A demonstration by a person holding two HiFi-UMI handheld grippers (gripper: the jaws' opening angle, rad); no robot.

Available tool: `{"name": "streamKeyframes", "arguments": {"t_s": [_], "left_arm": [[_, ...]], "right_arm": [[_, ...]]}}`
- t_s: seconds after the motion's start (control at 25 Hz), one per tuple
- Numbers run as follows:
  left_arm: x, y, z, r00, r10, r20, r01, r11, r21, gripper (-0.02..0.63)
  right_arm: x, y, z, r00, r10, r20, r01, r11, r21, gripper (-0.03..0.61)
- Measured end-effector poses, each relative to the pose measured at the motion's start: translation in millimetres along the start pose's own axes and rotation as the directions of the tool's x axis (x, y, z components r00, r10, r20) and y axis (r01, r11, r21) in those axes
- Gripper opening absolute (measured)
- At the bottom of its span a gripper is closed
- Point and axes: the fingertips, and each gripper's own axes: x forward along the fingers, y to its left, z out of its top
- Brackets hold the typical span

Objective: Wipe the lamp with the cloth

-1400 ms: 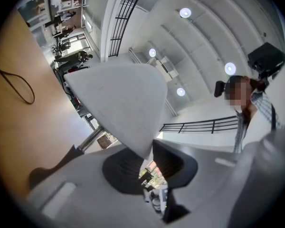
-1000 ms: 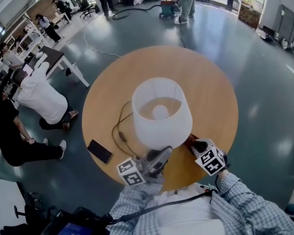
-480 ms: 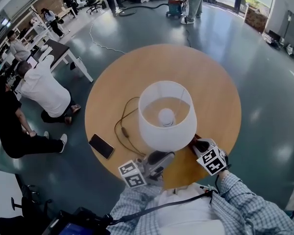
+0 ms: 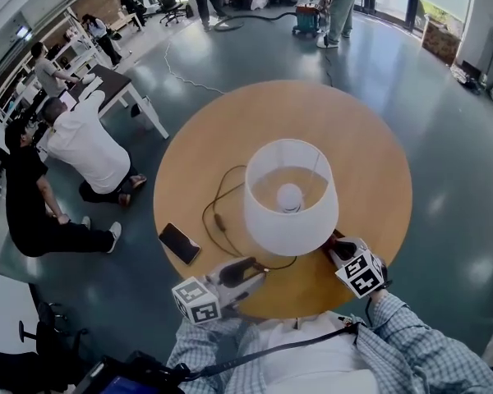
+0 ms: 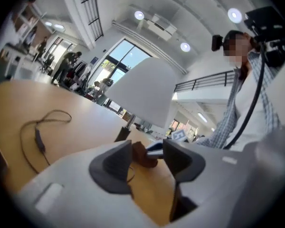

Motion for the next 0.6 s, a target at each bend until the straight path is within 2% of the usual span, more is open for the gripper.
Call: {"name": "streamKeyframes", "arguments": {"t_s": [0.08, 0.12, 0.16, 0.24, 0.32, 0.44, 0.52, 0.6], "left_arm": [[-9.5, 8.8, 19.4, 0.999, 0.024, -0.039, -0.019, 0.991, 0.133, 0.196], [-12.8, 11.9, 32.7, 0.998, 0.041, -0.056, -0.028, 0.978, 0.205, 0.198], [-14.8, 13.8, 47.3, 0.996, 0.061, -0.068, -0.039, 0.960, 0.278, 0.201], [-15.9, 13.8, 76.5, 0.992, 0.098, -0.076, -0.058, 0.906, 0.419, 0.213], [-14.7, 9.6, 102.1, 0.989, 0.121, -0.084, -0.057, 0.838, 0.543, 0.230], [-9.9, -3.4, 134.7, 0.983, 0.134, -0.123, -0.009, 0.711, 0.704, 0.238], [-3.3, -19.3, 149.8, 0.975, 0.131, -0.178, 0.057, 0.630, 0.775, 0.241], [3.5, -33.8, 157.2, 0.957, 0.135, -0.256, 0.142, 0.553, 0.821, 0.244]], "right_arm": [[1.2, 1.3, -1.6, 1.000, 0.002, -0.002, -0.002, 1.000, -0.002, 0.061], [3.2, 2.0, -1.2, 1.000, 0.004, -0.004, -0.004, 1.000, -0.004, 0.062], [5.6, 2.5, -0.4, 1.000, 0.006, -0.006, -0.006, 1.000, -0.007, 0.061], [10.1, 3.0, 0.0, 1.000, 0.010, -0.010, -0.010, 1.000, -0.011, 0.061], [12.5, 3.5, -0.8, 1.000, 0.014, -0.016, -0.014, 1.000, -0.012, 0.061], [11.5, 3.3, -0.5, 1.000, 0.013, -0.013, -0.013, 1.000, -0.010, 0.061], [10.7, 3.9, -2.7, 1.000, 0.015, -0.014, -0.015, 1.000, -0.003, 0.061], [11.8, 5.0, -4.8, 1.000, 0.018, -0.016, -0.018, 1.000, -0.003, 0.061]]}}
